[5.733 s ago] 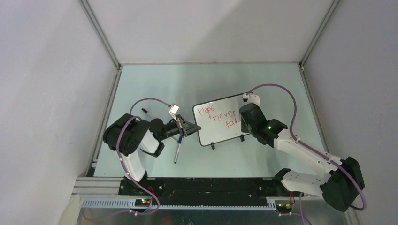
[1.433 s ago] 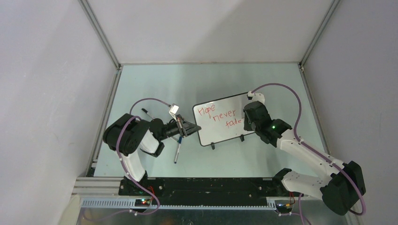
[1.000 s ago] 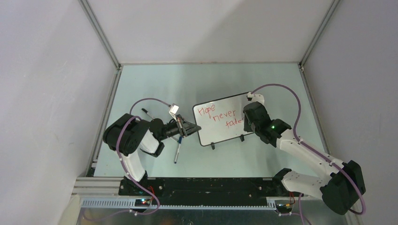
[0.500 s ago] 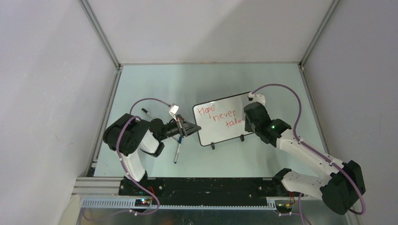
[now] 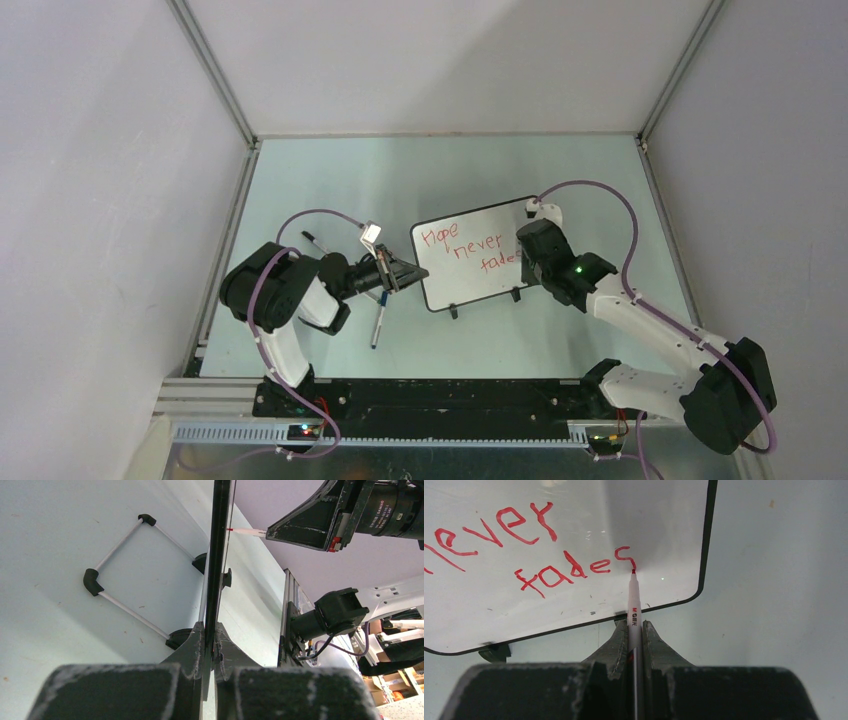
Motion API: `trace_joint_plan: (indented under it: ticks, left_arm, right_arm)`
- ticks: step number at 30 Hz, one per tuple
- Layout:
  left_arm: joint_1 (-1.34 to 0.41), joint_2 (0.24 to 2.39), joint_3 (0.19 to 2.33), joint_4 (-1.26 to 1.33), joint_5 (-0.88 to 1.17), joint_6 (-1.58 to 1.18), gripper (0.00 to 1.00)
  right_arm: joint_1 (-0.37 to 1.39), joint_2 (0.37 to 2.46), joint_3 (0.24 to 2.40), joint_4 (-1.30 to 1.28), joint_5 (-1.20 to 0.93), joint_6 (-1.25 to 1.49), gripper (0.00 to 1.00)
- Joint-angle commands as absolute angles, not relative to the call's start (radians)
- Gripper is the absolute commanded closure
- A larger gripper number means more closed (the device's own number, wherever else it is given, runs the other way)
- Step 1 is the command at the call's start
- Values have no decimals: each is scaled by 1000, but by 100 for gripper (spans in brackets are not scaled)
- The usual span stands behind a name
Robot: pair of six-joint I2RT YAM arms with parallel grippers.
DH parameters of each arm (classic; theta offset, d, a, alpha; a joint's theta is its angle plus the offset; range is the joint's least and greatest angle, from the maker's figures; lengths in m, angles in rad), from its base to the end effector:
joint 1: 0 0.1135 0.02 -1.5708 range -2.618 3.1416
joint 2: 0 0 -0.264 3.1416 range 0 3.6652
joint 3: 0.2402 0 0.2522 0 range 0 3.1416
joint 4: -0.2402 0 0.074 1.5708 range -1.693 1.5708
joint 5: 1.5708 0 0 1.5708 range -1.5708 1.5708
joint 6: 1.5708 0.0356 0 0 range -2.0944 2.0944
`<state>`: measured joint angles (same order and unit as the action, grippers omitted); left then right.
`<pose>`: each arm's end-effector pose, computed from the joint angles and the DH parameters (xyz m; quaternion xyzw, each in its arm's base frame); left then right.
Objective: Write a sentence on the whiteboard
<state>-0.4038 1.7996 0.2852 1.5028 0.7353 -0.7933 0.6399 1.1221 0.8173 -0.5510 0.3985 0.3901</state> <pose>0.2242 -0.1218 0.1283 0.1195 0.7000 -0.5808 0.3979 0.1905 0.1246 0.2544 -0.0457 0.9197 0.0076 0.3898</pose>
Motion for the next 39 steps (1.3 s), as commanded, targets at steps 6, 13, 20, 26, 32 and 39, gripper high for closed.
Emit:
trace_joint_plan:
  ticks: [6, 13, 20, 26, 32, 39]
  left_arm:
    - [-408, 1803, 298, 1534, 744, -795, 100]
    - [-409, 1803, 298, 1534, 745, -795, 100]
    - [-408, 1802, 297, 1534, 744, -795, 100]
    - [-409, 1801, 296, 1534, 742, -795, 100]
    - [-409, 1801, 296, 1534, 743, -795, 100]
    - [-409, 1802, 296, 1534, 744, -795, 100]
  right_arm:
    - [659, 1117, 819, -515, 354, 375, 100]
    - [660, 1102, 819, -508, 332, 374, 100]
    - [645, 938, 781, -515, 376, 385, 100]
    - [623, 944, 765, -521, 419, 405, 100]
    - [609, 998, 765, -520, 412, 409, 100]
    - [595, 1010, 765, -515, 411, 408, 100]
